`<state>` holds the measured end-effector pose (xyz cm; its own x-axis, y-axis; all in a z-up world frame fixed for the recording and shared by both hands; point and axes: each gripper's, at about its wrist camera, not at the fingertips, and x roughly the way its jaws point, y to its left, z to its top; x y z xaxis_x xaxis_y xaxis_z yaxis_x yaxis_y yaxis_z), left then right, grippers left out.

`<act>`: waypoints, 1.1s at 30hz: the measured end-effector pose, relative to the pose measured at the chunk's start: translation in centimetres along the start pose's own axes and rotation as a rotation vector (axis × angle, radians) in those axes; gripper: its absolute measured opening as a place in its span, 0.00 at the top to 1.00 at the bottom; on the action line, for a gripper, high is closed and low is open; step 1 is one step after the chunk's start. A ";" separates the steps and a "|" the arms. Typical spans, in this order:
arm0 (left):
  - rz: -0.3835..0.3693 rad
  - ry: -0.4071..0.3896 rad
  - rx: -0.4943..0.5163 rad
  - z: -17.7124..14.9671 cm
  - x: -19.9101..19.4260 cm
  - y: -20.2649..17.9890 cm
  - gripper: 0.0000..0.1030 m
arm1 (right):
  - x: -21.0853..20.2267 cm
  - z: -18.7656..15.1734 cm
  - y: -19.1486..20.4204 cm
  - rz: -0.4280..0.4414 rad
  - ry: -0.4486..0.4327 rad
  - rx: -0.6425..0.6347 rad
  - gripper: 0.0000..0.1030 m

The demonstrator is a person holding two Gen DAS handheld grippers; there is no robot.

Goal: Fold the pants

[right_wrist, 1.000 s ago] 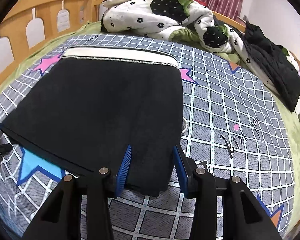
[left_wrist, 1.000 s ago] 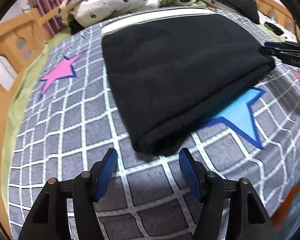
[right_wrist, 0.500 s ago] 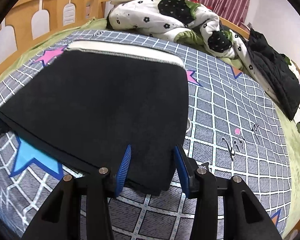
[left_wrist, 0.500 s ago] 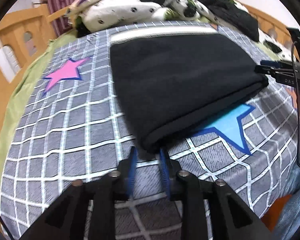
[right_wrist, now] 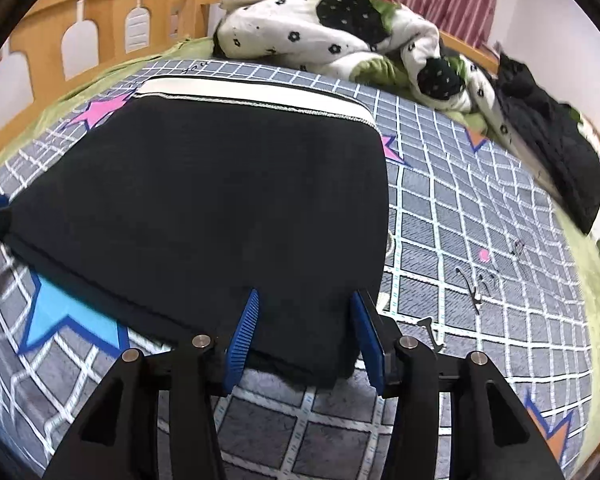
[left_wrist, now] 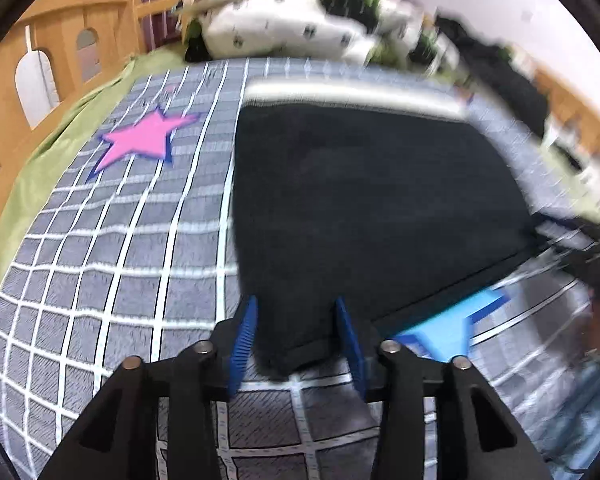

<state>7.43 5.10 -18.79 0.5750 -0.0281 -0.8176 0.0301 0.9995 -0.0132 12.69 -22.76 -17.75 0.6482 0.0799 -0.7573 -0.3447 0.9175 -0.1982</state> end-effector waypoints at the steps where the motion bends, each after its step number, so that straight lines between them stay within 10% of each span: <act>1: 0.009 0.018 0.008 -0.2 0.5 -0.2 0.58 | -0.3 -0.1 -0.2 0.013 0.010 0.009 0.54; 13: 0.030 -0.149 -0.074 1.5 -8.1 0.1 0.50 | -7.4 1.7 -2.0 0.005 -0.090 0.217 0.52; 22: 0.007 -0.300 -0.140 1.5 -16.3 -1.8 0.35 | -14.0 0.0 -2.1 -0.023 -0.146 0.300 0.10; 33: 0.075 -0.344 -0.125 -0.7 -19.3 -5.4 0.19 | -18.9 -2.7 0.0 -0.078 -0.149 0.252 0.03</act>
<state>-4.39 0.27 -3.30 0.8137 0.0622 -0.5780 -0.1104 0.9927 -0.0486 -1.36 -25.34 -5.06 0.7650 0.0451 -0.6425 -0.1230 0.9894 -0.0770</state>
